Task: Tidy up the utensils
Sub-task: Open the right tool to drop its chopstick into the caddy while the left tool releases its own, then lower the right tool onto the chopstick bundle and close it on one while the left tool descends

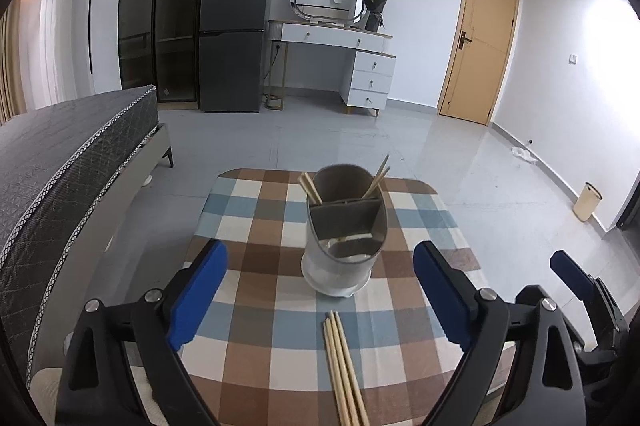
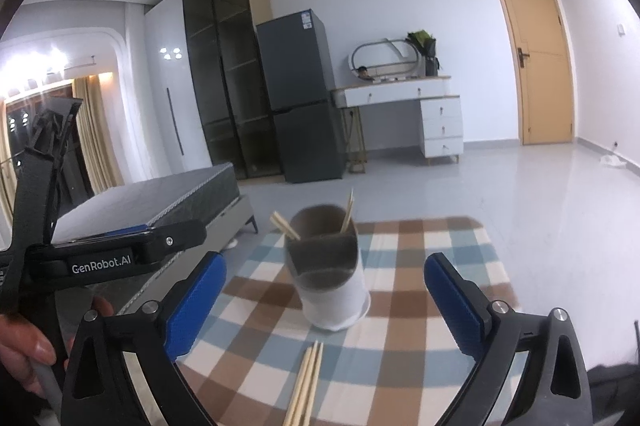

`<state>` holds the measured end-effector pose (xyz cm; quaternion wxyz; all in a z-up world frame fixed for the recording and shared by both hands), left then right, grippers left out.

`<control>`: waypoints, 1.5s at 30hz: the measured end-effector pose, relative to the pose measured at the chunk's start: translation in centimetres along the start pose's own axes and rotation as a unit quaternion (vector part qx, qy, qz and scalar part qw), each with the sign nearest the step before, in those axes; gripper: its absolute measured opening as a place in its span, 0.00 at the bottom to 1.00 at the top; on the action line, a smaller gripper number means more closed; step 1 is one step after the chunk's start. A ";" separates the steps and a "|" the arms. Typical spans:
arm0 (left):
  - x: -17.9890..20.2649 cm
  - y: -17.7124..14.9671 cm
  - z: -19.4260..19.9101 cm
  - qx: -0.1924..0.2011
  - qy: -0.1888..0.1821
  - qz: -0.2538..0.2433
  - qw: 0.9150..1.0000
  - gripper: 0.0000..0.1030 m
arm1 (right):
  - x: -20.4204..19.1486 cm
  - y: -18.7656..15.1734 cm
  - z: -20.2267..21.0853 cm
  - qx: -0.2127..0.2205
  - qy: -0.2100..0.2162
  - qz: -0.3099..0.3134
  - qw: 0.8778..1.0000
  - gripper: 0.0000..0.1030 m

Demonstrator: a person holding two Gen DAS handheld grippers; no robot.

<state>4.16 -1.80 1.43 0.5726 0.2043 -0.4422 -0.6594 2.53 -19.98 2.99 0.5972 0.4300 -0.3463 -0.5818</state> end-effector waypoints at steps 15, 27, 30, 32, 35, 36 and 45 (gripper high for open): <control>-2.6 -3.8 -3.9 -0.037 0.027 0.022 0.999 0.88 | 0.7 -5.2 -3.2 -0.106 -0.005 -0.011 0.994 0.97; -6.5 -7.1 -7.5 -0.106 0.068 0.062 0.990 0.88 | 2.2 -9.0 -8.4 -0.229 -0.016 -0.071 0.971 0.78; -7.8 -6.9 -7.5 -0.107 0.080 0.087 0.987 0.88 | 2.6 -10.1 -9.8 -0.254 -0.027 -0.074 0.964 0.74; -8.6 -6.9 -7.7 -0.109 0.086 0.103 0.985 0.88 | 2.7 -10.7 -10.7 -0.270 -0.030 -0.075 0.960 0.73; -9.4 -7.5 -8.6 -0.130 0.093 0.125 0.979 0.88 | 2.4 -11.8 -12.1 -0.293 -0.047 -0.052 0.953 0.69; -9.7 -7.7 -9.0 -0.139 0.091 0.136 0.977 0.88 | 2.0 -12.4 -12.5 -0.303 -0.052 -0.030 0.951 0.67; -12.1 -7.8 -10.1 -0.157 0.103 0.196 0.962 0.88 | -2.8 -14.4 -15.3 -0.323 -0.013 0.086 0.942 0.63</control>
Point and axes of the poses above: each gripper's, at about its wrist camera, not at the fingertips, and z roughly against the way its jaws point, x to its right, y to its top, the point moved 6 cm from there along -z, roughly the way its jaws point, and after that the axes turned 11 degrees about -y, right-handed, at the moved point
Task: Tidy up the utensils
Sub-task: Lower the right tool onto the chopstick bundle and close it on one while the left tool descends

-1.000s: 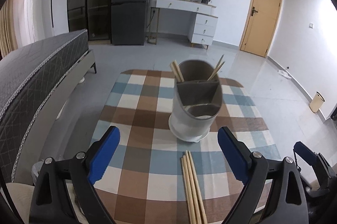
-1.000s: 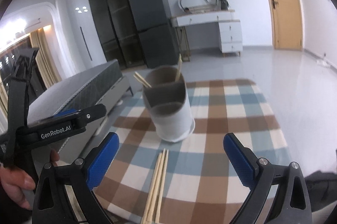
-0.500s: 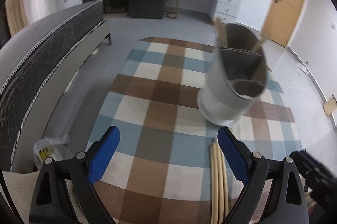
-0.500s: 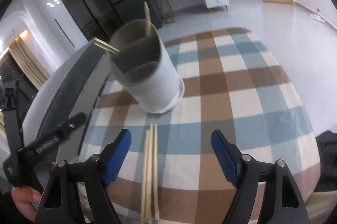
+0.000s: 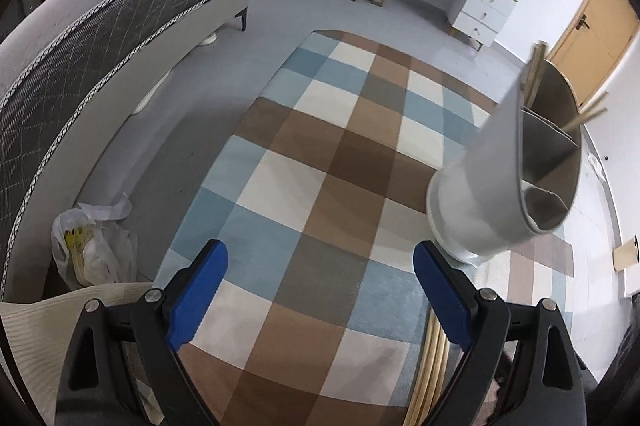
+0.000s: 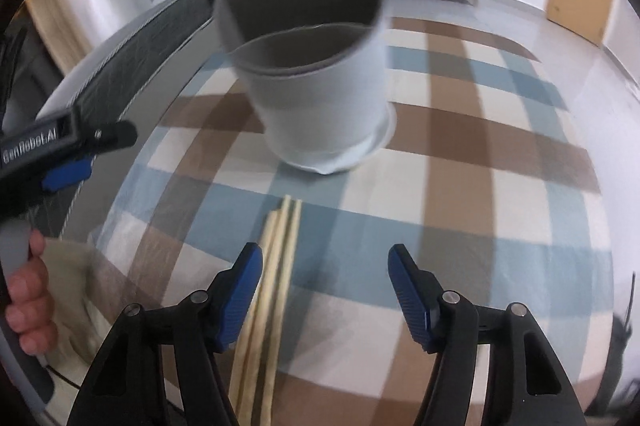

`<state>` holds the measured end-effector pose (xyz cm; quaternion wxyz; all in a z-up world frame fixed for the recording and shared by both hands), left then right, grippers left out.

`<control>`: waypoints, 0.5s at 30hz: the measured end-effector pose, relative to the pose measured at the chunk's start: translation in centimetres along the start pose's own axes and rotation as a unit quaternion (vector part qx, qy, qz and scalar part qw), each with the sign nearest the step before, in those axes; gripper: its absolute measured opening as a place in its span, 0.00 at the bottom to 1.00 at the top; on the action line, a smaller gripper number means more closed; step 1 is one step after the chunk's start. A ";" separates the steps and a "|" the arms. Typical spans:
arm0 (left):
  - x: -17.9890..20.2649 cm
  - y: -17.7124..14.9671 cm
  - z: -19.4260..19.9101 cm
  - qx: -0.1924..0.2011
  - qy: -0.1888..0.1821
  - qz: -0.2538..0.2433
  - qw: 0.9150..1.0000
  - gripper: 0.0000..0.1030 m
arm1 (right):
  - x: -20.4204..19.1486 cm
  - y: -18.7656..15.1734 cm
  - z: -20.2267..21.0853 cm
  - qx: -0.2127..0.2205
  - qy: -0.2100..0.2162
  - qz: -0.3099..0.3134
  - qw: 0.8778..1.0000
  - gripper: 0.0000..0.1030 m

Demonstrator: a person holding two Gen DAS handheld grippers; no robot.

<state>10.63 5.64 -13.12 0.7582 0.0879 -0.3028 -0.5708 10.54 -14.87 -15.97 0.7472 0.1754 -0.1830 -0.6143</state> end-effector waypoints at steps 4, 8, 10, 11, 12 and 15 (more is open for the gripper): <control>-0.7 0.4 -0.7 -0.012 0.003 0.018 1.000 0.88 | -1.3 0.0 -1.7 -0.029 -0.019 0.051 0.998 0.43; -0.8 0.6 -0.6 -0.013 0.001 0.025 1.000 0.88 | -1.7 0.0 -2.5 -0.038 -0.019 0.065 0.997 0.43; -0.9 0.6 -0.6 -0.013 0.002 0.027 1.000 0.88 | -2.0 -0.1 -2.9 -0.049 -0.015 0.067 0.996 0.42; -1.0 0.6 -0.7 -0.015 0.002 0.028 0.999 0.88 | -2.1 -0.3 -3.1 -0.055 -0.016 0.071 0.996 0.42; -1.1 0.5 -0.7 -0.018 0.003 0.031 0.999 0.88 | -2.2 -0.4 -3.3 -0.058 -0.020 0.075 0.995 0.42; -1.7 0.5 -0.9 -0.023 0.004 0.045 0.999 0.88 | -2.2 -0.6 -3.3 -0.060 -0.028 0.080 0.995 0.40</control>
Point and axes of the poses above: each gripper's, at about its wrist camera, not at the fingertips, and z roughly against the way its jaws point, x to its right, y to its top, the point moved 6 cm from there along -z, roughly the way its jaws point, and after that the axes turned 11 degrees about -y, right-handed, at the moved point
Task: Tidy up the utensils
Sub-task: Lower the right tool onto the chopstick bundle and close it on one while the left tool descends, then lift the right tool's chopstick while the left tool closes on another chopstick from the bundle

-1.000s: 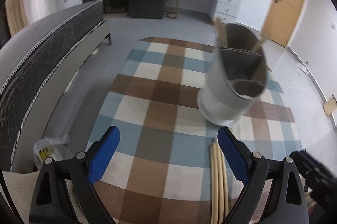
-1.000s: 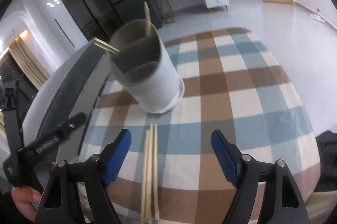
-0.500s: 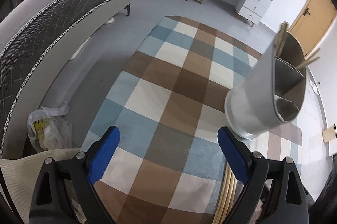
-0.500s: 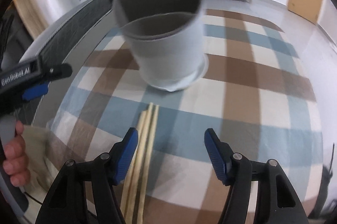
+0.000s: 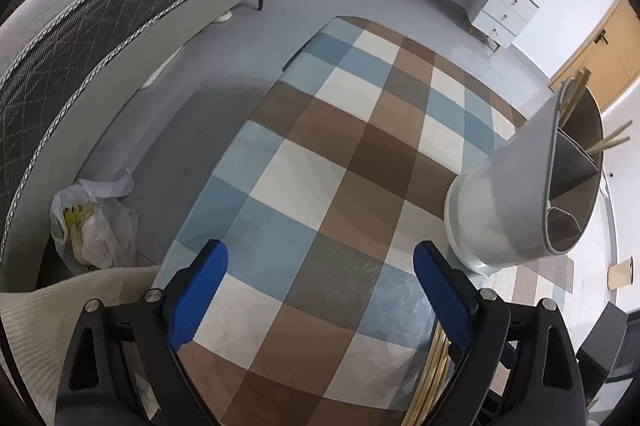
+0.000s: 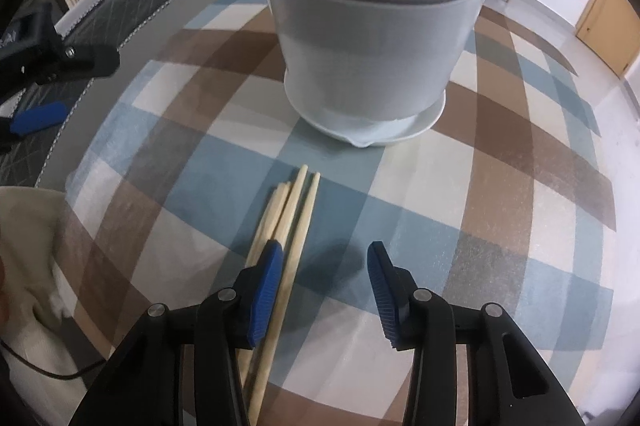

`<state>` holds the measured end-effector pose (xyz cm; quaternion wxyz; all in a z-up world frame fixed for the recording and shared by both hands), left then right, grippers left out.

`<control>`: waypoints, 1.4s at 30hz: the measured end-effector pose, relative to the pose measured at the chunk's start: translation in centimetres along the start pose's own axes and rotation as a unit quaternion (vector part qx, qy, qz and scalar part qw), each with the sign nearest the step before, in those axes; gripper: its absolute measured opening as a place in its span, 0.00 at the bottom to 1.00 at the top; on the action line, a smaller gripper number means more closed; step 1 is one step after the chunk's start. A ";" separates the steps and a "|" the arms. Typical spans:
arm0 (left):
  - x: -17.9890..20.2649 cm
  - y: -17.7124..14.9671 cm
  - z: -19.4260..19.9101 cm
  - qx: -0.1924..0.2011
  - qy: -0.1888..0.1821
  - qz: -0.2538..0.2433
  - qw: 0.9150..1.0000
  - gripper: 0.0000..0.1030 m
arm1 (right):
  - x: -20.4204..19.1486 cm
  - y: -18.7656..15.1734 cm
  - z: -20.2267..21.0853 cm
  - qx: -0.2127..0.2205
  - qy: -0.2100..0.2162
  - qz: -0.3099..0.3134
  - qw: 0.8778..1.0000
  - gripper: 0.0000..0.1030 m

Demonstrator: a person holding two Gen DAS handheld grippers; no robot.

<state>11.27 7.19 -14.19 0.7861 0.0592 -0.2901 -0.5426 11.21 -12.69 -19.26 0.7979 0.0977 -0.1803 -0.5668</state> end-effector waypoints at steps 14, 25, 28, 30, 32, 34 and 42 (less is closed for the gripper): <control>-0.5 0.0 -0.1 -0.010 -0.007 0.023 1.000 0.88 | -0.4 0.8 -1.0 -0.020 -0.013 0.011 1.000 0.35; -1.3 0.2 -0.1 -0.013 -0.004 0.037 0.999 0.88 | -1.6 3.3 -1.8 -0.005 -0.014 0.019 1.000 0.20; -1.5 0.3 -0.1 -0.012 -0.001 0.034 0.999 0.88 | -1.7 3.7 -1.9 0.005 0.004 0.016 1.000 0.05; -1.4 0.2 -0.2 -0.010 0.002 0.027 1.000 0.88 | -1.5 3.6 -1.7 0.005 0.026 0.001 1.000 0.04; -1.2 -0.1 -0.3 -0.010 0.001 0.014 1.000 0.88 | -0.3 3.3 -1.0 0.017 0.031 -0.019 0.999 0.04; -0.4 -0.7 -0.9 -0.025 -0.011 -0.003 1.000 0.88 | 1.1 2.7 0.2 0.032 0.047 -0.052 0.997 0.04; 3.6 -5.6 -3.0 -0.101 -0.051 -0.115 0.987 0.88 | 8.9 0.8 4.1 0.078 0.108 -0.207 0.969 0.04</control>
Point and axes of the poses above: each gripper's, at about its wrist camera, not at the fingertips, and z roughly against the way its jaws point, x to its right, y to its top, the point moved 6 cm from there along -z, roughly the way its jaws point, and after that the axes turned 11 degrees about -y, right-handed, at the moved point
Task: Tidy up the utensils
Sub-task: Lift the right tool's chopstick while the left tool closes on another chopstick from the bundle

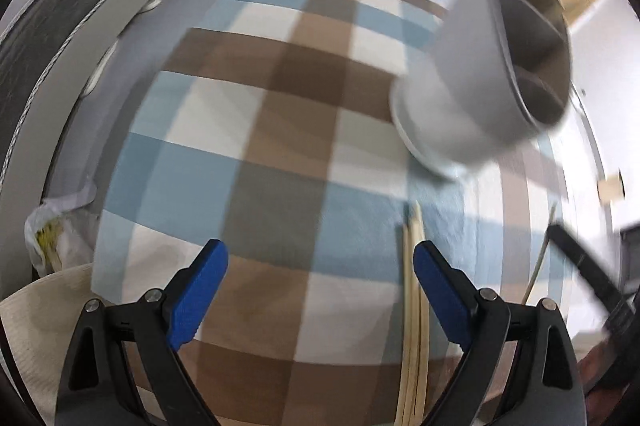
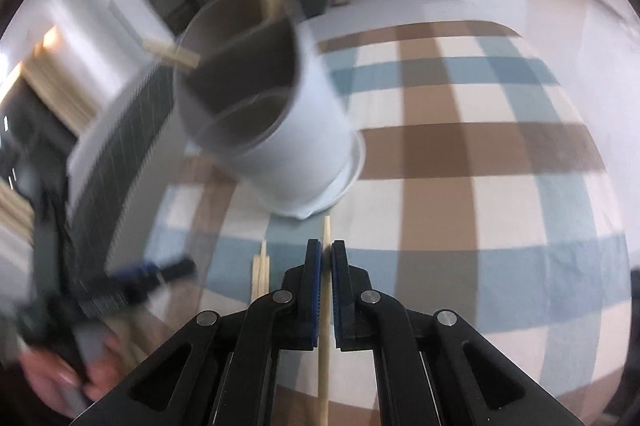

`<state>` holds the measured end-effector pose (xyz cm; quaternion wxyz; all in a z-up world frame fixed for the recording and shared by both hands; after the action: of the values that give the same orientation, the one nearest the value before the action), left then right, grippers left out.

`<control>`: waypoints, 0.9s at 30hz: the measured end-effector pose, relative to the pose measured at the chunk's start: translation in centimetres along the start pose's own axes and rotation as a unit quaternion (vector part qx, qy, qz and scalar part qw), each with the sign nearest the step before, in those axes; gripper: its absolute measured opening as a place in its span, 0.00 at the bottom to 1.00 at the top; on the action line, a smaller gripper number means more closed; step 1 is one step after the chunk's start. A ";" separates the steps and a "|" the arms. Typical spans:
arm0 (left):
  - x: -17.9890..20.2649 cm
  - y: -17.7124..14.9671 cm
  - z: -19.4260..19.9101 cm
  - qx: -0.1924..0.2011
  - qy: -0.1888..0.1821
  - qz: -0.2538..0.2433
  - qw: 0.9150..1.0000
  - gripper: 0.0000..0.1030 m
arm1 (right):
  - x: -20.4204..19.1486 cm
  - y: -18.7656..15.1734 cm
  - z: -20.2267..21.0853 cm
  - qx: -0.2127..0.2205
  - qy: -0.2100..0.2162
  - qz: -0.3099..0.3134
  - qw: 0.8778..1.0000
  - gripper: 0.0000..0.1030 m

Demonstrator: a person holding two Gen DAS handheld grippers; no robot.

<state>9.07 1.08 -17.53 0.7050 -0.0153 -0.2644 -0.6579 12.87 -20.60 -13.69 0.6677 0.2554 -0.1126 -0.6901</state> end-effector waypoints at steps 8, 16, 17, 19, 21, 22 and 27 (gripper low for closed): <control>1.5 -2.7 -1.0 -0.018 0.045 -0.055 0.997 0.88 | 3.6 0.7 0.8 0.011 0.033 -0.103 0.994 0.04; 2.2 -3.6 -1.8 -0.027 0.067 -0.084 0.994 0.88 | 5.5 0.7 3.2 0.033 0.012 -0.114 0.993 0.04; 2.4 -3.7 -2.0 -0.028 0.073 -0.094 0.993 0.88 | 5.8 0.8 3.4 0.036 0.014 -0.119 0.992 0.04; 2.4 -4.0 -2.3 -0.035 0.078 -0.098 0.992 0.88 | 6.0 0.9 3.7 0.039 0.016 -0.126 0.991 0.04; 2.2 -4.3 -2.4 -0.040 0.085 -0.098 0.991 0.88 | 6.1 1.0 3.7 0.040 0.016 -0.129 0.991 0.04; 2.1 -4.3 -2.5 -0.042 0.087 -0.098 0.990 0.88 | 6.1 1.0 3.7 0.040 0.014 -0.130 0.991 0.04; 1.9 -4.3 -3.0 -0.049 0.094 -0.103 0.989 0.88 | 5.5 0.7 2.4 0.026 -0.004 -0.122 0.992 0.04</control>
<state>6.11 -2.33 -20.79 0.6539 0.0396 -0.1647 -0.7374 12.36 -26.46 -12.43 0.5709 0.2823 -0.1010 -0.7643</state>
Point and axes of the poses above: each gripper's, at about its wrist camera, not at the fingertips, and z roughly against the way its jaws point, x to its right, y to its top, the point moved 6 cm from there along -z, roughly the way its jaws point, and after that the axes turned 11 degrees about -y, right-handed, at the moved point
